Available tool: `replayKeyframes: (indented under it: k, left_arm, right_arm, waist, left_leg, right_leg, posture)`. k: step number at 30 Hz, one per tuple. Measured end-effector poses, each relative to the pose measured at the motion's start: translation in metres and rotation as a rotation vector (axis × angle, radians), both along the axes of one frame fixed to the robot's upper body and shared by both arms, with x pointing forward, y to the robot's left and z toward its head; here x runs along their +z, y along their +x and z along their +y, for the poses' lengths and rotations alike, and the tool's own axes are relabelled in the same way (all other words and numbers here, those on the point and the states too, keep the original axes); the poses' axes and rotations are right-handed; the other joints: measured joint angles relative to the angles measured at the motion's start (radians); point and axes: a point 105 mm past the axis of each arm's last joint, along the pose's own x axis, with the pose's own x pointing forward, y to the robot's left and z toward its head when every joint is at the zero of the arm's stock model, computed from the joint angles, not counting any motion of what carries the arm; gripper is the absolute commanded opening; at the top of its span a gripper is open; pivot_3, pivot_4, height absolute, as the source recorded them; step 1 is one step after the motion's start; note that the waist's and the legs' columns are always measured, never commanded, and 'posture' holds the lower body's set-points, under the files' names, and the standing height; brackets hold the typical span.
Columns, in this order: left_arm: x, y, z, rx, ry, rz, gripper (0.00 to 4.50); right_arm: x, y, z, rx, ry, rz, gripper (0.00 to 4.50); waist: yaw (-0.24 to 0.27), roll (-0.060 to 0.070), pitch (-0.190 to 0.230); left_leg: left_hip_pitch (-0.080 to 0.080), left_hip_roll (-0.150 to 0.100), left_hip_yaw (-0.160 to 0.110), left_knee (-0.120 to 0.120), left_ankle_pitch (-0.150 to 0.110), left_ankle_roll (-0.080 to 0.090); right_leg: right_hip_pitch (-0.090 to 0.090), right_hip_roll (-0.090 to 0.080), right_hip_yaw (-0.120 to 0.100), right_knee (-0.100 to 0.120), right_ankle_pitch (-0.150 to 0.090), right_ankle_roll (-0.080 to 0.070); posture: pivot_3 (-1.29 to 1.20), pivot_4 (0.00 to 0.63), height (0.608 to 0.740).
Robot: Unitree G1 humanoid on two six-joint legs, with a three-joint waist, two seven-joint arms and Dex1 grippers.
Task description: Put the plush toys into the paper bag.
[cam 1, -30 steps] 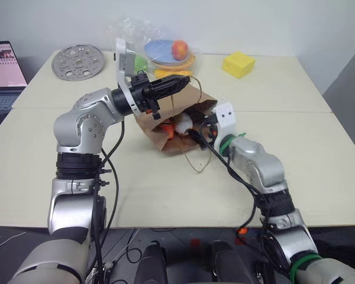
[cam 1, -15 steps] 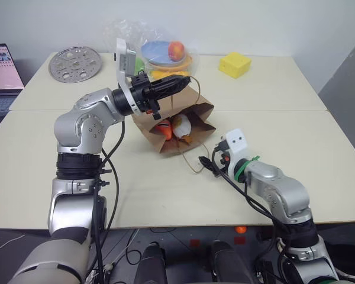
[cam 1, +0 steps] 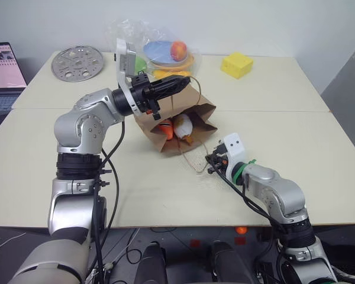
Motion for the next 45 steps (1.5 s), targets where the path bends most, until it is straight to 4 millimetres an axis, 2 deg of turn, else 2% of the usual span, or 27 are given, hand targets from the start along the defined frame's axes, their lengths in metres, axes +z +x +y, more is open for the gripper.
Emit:
replayKeyframes:
  k: [3, 4, 5, 7, 8, 9, 11, 12, 17, 20, 22, 26, 30, 35, 40, 43, 45]
  left_arm:
    - [0.0, 0.0, 0.0, 0.002, 0.0, -0.002, 0.0]
    - [0.001, 0.0, 0.001, 0.006, -0.001, -0.005, 0.0]
    - [0.001, 0.0, 0.002, 0.009, -0.001, -0.008, 0.0]
    - [0.004, 0.002, 0.004, 0.024, -0.012, -0.01, 0.0]
    - [0.007, 0.004, 0.006, 0.035, -0.022, -0.01, 0.0]
    - [0.01, 0.004, 0.009, 0.043, -0.04, -0.011, 0.0]
    - [0.018, 0.006, 0.016, 0.067, -0.083, -0.013, 0.0]
    - [0.022, 0.007, 0.019, 0.078, -0.101, -0.014, 0.0]
    - [0.024, 0.01, 0.022, 0.091, -0.124, -0.001, 0.0]
    - [0.022, 0.01, 0.021, 0.086, -0.125, 0.005, 0.0]
    - [0.02, 0.008, 0.02, 0.077, -0.123, 0.012, 0.0]
    - [0.015, 0.005, 0.018, 0.072, -0.116, 0.03, 0.0]
    - [0.019, 0.0, 0.014, 0.043, -0.139, 0.043, 0.0]
    - [0.028, -0.005, 0.013, 0.01, -0.159, 0.049, 0.0]
    - [0.043, -0.006, 0.016, 0.014, -0.175, 0.015, 0.0]
    - [0.044, -0.006, 0.017, 0.009, -0.175, 0.015, 0.0]
    - [0.042, -0.006, 0.017, 0.007, -0.172, 0.019, 0.0]
  right_arm:
    - [0.012, 0.0, 0.003, 0.018, 0.078, -0.019, 0.03]
    - [0.022, 0.002, 0.003, 0.015, 0.132, -0.031, 0.03]
    - [0.037, 0.004, 0.003, 0.017, 0.188, -0.06, 0.03]
    - [0.085, 0.008, -0.001, 0.049, 0.298, -0.156, 0.03]
    - [0.119, 0.007, -0.006, 0.066, 0.339, -0.254, 0.03]
    - [0.142, 0.002, -0.009, 0.091, 0.373, -0.314, 0.03]
    - [0.17, -0.008, -0.01, 0.141, 0.435, -0.37, 0.03]
    - [0.174, -0.011, -0.009, 0.156, 0.449, -0.363, 0.03]
    - [0.174, -0.015, 0.002, 0.193, 0.456, -0.315, 0.03]
    - [0.158, -0.013, 0.009, 0.197, 0.402, -0.285, 0.03]
    - [0.146, -0.01, 0.009, 0.185, 0.396, -0.246, 0.03]
    - [0.146, -0.005, 0.005, 0.149, 0.4, -0.255, 0.03]
    - [0.145, 0.0, 0.0, 0.107, 0.403, -0.257, 0.03]
    - [0.161, 0.0, -0.001, 0.109, 0.455, -0.281, 0.03]
    - [0.176, -0.009, 0.006, 0.178, 0.555, -0.276, 0.03]
    - [0.188, -0.016, 0.011, 0.225, 0.609, -0.27, 0.03]
    - [0.187, -0.02, 0.013, 0.229, 0.607, -0.261, 0.03]
  waist:
    - [0.0, 0.0, 0.0]
    - [0.0, 0.0, 0.0]
    - [0.0, 0.0, 0.0]
    - [0.0, 0.001, 0.001]
    - [0.0, 0.001, 0.001]
    - [0.0, 0.001, 0.001]
    - [0.0, 0.001, 0.0]
    - [0.0, 0.001, 0.0]
    - [0.0, 0.001, 0.001]
    - [0.0, 0.001, 0.0]
    - [0.0, 0.001, 0.001]
    - [0.0, 0.001, 0.001]
    - [0.0, 0.001, 0.001]
    - [0.0, 0.001, 0.001]
    - [0.0, 0.001, 0.001]
    - [0.0, 0.001, 0.001]
    - [0.0, 0.001, 0.001]
  left_leg:
    - [0.0, 0.0, 0.0, 0.0, 0.0, 0.0]
    - [0.0, 0.0, 0.0, 0.0, 0.0, 0.0]
    - [0.0, 0.0, 0.0, 0.0, 0.0, 0.0]
    - [0.0, 0.0, 0.0, 0.001, 0.0, 0.0]
    - [0.0, 0.0, 0.0, 0.001, 0.0, 0.0]
    - [0.0, 0.0, -0.001, 0.0, 0.0, 0.0]
    - [0.0, 0.0, -0.001, -0.001, 0.0, 0.0]
    - [0.0, 0.0, -0.001, -0.002, 0.0, 0.0]
    - [0.0, 0.0, -0.001, -0.002, 0.0, 0.0]
    - [0.0, 0.0, -0.001, -0.002, 0.0, 0.0]
    - [0.0, 0.0, -0.001, -0.002, 0.0, 0.0]
    - [0.0, 0.0, -0.001, -0.002, 0.0, 0.0]
    - [0.0, 0.0, -0.001, -0.002, 0.0, 0.0]
    - [0.0, 0.0, -0.001, -0.002, 0.0, 0.0]
    - [0.0, 0.0, -0.001, -0.002, 0.0, 0.0]
    - [0.0, 0.0, -0.001, -0.002, 0.0, 0.0]
    - [0.0, 0.0, -0.001, -0.002, 0.0, 0.0]
  right_leg:
    - [0.0, 0.0, 0.0, 0.0, 0.0, 0.0]
    - [0.0, 0.0, 0.0, 0.0, 0.0, 0.0]
    - [0.0, 0.0, 0.0, 0.0, 0.0, 0.0]
    - [0.0, 0.0, 0.0, 0.0, 0.0, 0.0]
    - [0.0, 0.0, 0.0, 0.0, 0.0, 0.0]
    - [0.0, 0.0, -0.001, 0.0, 0.0, 0.0]
    - [0.0, 0.0, -0.002, 0.0, 0.001, 0.0]
    - [0.0, 0.0, -0.002, 0.001, 0.001, -0.001]
    - [0.0, 0.0, -0.002, 0.0, 0.001, -0.001]
    - [0.0, 0.0, -0.001, 0.0, 0.001, -0.001]
    - [0.0, 0.0, -0.001, 0.0, 0.001, -0.001]
    - [0.0, 0.0, -0.001, 0.0, 0.001, -0.001]
    - [0.0, 0.0, -0.001, 0.0, 0.001, -0.001]
    - [-0.001, 0.0, -0.001, 0.0, 0.001, -0.001]
    - [-0.001, 0.0, -0.001, 0.0, 0.001, -0.001]
    - [-0.001, 0.0, -0.001, 0.0, 0.001, -0.001]
    - [-0.001, 0.0, -0.001, 0.0, 0.001, -0.001]
  posture:
    - [0.0, 0.15, 0.74]
    - [0.0, 0.15, 0.74]
    - [0.0, 0.15, 0.74]
    - [0.0, 0.15, 0.74]
    - [0.0, 0.15, 0.74]
    - [0.0, 0.15, 0.74]
    - [0.0, 0.15, 0.74]
    - [0.0, 0.15, 0.74]
    - [0.0, 0.15, 0.74]
    - [0.0, 0.15, 0.74]
    - [0.0, 0.15, 0.74]
    - [0.0, 0.15, 0.74]
    - [0.0, 0.15, 0.74]
    - [0.0, 0.15, 0.74]
    - [0.0, 0.15, 0.74]
    - [0.0, 0.15, 0.74]
    - [0.0, 0.15, 0.74]
